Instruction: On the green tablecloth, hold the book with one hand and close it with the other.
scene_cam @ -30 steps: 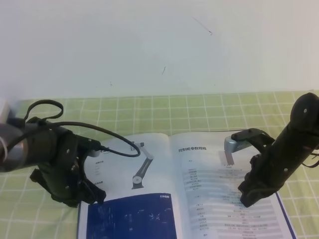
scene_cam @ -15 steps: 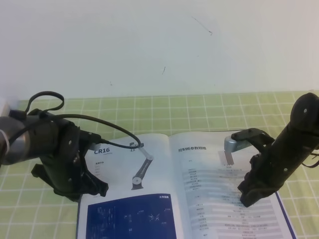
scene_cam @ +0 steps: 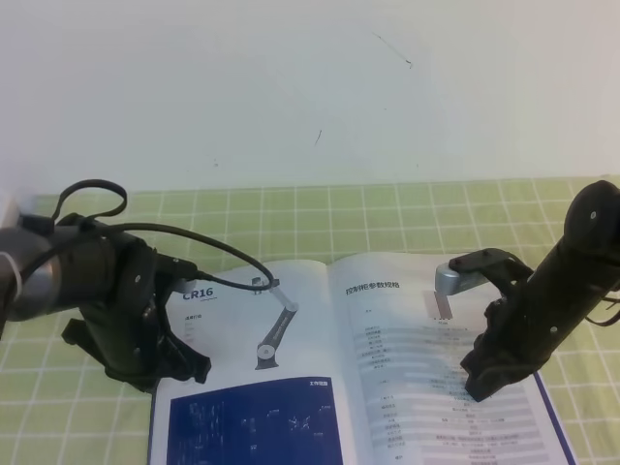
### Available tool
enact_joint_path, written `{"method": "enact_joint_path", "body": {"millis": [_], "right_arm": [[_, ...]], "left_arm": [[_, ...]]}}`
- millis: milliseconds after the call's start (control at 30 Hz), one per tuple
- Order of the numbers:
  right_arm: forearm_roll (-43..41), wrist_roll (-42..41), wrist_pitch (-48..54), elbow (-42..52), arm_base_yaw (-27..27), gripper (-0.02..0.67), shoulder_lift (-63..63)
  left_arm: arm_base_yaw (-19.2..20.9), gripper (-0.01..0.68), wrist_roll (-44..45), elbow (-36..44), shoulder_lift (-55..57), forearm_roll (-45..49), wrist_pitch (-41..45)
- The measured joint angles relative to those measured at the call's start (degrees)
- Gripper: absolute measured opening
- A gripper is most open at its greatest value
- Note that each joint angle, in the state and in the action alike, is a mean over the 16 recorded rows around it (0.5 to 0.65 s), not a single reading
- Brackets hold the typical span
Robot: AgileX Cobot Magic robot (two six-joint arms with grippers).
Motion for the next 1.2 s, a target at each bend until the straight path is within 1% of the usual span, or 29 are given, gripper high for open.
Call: {"method": "enact_joint_path", "body": {"millis": [467,700,800,933,1067,1200], "right_arm": [[0.2,-0.5,-0.3,0.0,0.0,-0.003,0.0],[0.2,-0.6,-0.3,0.0,0.0,-0.003,0.0],[0.2,-0.6,-0.3,0.0,0.0,-0.003,0.0],[0.3,-0.6,-0.3,0.0,0.0,-0.003,0.0],[0.3,-0.7,-0.3,0.0,0.0,-0.003,0.0],[0.6,-1.0,-0.5,0.0,0.0,-0.003,0.0]], "left_arm": [[0.0,-0.003,-4.9,-0.4,1.2,3.4,-0.4],[0.0,-0.003,-5.3,-0.4,1.3,1.3,-1.2],[0.0,-0.003,-3.2,-0.4,1.3,-2.6,-2.1],[0.0,-0.003,1.9,-0.4,1.3,-10.8,-3.7],[0.1,-0.003,9.3,-0.4,1.5,-21.4,-5.3],[0.1,-0.003,19.0,-0.4,1.6,-34.4,-6.7]]}}
